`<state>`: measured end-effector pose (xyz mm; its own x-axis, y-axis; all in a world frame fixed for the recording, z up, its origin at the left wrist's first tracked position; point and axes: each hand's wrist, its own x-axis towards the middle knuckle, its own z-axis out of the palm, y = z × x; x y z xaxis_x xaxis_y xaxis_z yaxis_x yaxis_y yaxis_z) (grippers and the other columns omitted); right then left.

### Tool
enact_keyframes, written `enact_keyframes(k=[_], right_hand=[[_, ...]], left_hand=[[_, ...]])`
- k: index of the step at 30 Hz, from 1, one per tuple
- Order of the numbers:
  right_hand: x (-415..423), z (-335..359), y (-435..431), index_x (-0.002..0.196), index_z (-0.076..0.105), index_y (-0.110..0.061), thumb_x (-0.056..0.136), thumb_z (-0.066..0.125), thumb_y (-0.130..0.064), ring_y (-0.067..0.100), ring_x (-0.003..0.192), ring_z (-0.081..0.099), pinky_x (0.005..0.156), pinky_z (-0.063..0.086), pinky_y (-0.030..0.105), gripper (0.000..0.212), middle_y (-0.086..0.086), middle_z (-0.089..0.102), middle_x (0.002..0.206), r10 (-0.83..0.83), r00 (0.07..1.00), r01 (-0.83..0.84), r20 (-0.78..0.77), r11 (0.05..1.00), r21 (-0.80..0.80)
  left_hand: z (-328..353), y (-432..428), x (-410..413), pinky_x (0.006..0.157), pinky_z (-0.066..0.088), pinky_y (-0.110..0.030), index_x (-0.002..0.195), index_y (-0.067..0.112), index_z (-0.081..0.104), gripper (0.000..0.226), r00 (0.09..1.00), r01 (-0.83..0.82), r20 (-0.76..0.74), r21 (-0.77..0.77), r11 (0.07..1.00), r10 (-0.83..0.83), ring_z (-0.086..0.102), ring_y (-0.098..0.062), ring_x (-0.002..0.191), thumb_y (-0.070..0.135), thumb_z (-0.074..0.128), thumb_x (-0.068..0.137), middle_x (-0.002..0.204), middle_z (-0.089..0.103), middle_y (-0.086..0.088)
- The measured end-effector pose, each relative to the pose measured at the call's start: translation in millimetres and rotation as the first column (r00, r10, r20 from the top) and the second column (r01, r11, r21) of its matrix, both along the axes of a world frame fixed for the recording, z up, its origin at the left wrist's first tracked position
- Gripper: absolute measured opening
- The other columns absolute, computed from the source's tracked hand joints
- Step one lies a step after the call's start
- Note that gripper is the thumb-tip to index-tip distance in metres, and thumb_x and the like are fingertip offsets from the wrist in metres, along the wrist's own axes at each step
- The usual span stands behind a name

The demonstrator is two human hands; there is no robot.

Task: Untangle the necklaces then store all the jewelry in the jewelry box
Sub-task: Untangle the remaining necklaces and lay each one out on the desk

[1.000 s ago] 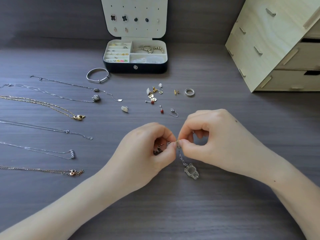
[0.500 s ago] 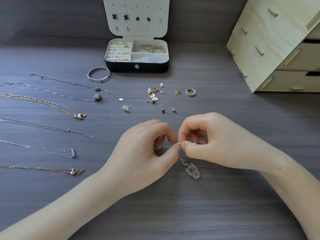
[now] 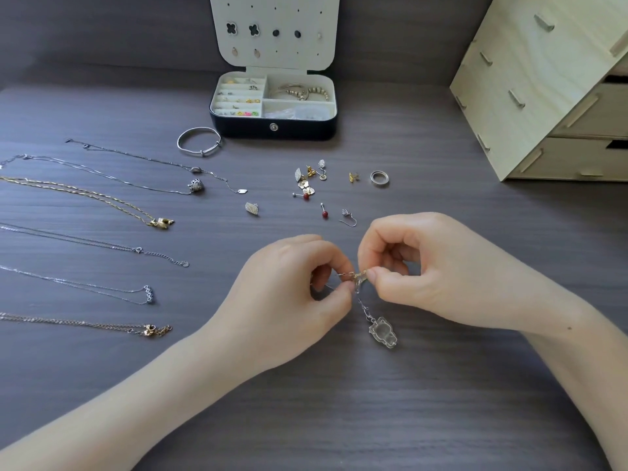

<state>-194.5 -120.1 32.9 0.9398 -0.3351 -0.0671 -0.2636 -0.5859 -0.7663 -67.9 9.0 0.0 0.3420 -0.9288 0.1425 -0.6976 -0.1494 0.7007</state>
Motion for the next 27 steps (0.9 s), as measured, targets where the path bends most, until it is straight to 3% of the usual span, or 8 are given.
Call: enact_keyframes(k=[4, 10, 13, 18, 22, 24, 27], right_hand=[[2.1, -3.2, 1.2, 0.07, 0.06, -0.014, 0.071, 0.056, -0.017, 0.029, 0.065, 0.055, 0.064, 0.048, 0.045, 0.005, 0.008, 0.065, 0.074, -0.01, 1.0, 0.007, 0.025, 0.991, 0.135], [2.5, -3.1, 0.6, 0.067, 0.056, -0.017, 0.078, 0.06, -0.007, 0.009, 0.061, 0.052, 0.059, 0.044, 0.021, 0.015, 0.007, 0.064, 0.073, -0.009, 1.0, 0.007, 0.005, 0.953, 0.302], [2.0, -4.2, -0.6, 0.066, 0.057, -0.02, 0.072, 0.057, -0.016, 0.012, 0.063, 0.052, 0.062, 0.043, 0.026, 0.007, 0.007, 0.063, 0.071, 0.005, 0.998, 0.015, -0.06, 0.945, 0.327], [1.4, -5.8, -2.9, 0.071, 0.057, -0.023, 0.067, 0.056, -0.011, 0.014, 0.06, 0.047, 0.06, 0.04, 0.03, 0.013, -0.003, 0.059, 0.066, 0.022, 0.995, 0.008, -0.096, 0.956, 0.294], [1.5, -5.0, -2.6, 0.075, 0.057, -0.022, 0.066, 0.056, -0.009, 0.009, 0.056, 0.043, 0.055, 0.04, 0.022, 0.016, -0.005, 0.06, 0.067, 0.002, 1.0, 0.003, -0.02, 0.972, 0.236], [2.1, -3.9, -0.9, 0.075, 0.057, -0.02, 0.067, 0.057, -0.005, 0.014, 0.058, 0.043, 0.056, 0.04, 0.024, 0.017, -0.004, 0.06, 0.068, -0.015, 0.999, 0.004, 0.045, 0.973, 0.231], [3.4, -3.0, 3.0, 0.072, 0.058, -0.018, 0.069, 0.058, 0.001, 0.015, 0.061, 0.046, 0.058, 0.041, 0.024, 0.019, -0.002, 0.06, 0.069, -0.068, 0.989, 0.022, 0.13, 0.944, 0.33]], left_hand=[[2.4, -0.1, 1.1, 0.053, 0.034, -0.018, 0.072, 0.028, 0.065, 0.01, 0.996, 0.018, -0.084, 0.021, 1.0, -0.016, 0.045, -0.007, 0.059, 0.036, 0.059, 0.07, 0.068, 0.052, 0.009], [5.9, 2.2, 4.5, 0.054, 0.032, -0.017, 0.073, 0.031, 0.063, 0.01, 0.992, 0.051, -0.122, 0.083, 0.995, -0.04, 0.045, -0.004, 0.06, 0.026, 0.07, 0.079, 0.067, 0.051, 0.016], [8.0, 2.6, 5.2, 0.056, 0.033, -0.016, 0.073, 0.033, 0.06, 0.012, 0.994, 0.052, -0.102, 0.093, 0.994, -0.043, 0.045, -0.004, 0.063, 0.027, 0.067, 0.08, 0.06, 0.048, 0.011], [7.0, 3.8, 2.3, 0.058, 0.034, -0.014, 0.071, 0.033, 0.058, 0.007, 0.998, 0.063, -0.018, 0.078, 0.995, -0.062, 0.045, -0.005, 0.066, 0.033, 0.06, 0.077, 0.063, 0.05, 0.009], [2.8, 4.1, 2.6, 0.061, 0.037, -0.018, 0.07, 0.031, 0.061, 0.006, 0.996, 0.031, 0.088, 0.049, 0.998, -0.035, 0.046, -0.008, 0.068, 0.033, 0.056, 0.07, 0.069, 0.05, 0.01], [3.8, 3.8, 3.1, 0.063, 0.038, -0.018, 0.068, 0.033, 0.061, 0.005, 0.995, -0.006, 0.097, 0.033, 0.999, 0.002, 0.046, -0.007, 0.069, 0.033, 0.056, 0.068, 0.071, 0.052, 0.01], [6.2, 3.2, 3.3, 0.064, 0.038, -0.018, 0.065, 0.038, 0.055, 0.002, 0.999, -0.031, 0.045, 0.042, 0.999, 0.029, 0.046, -0.004, 0.069, 0.036, 0.055, 0.066, 0.072, 0.052, 0.01]])
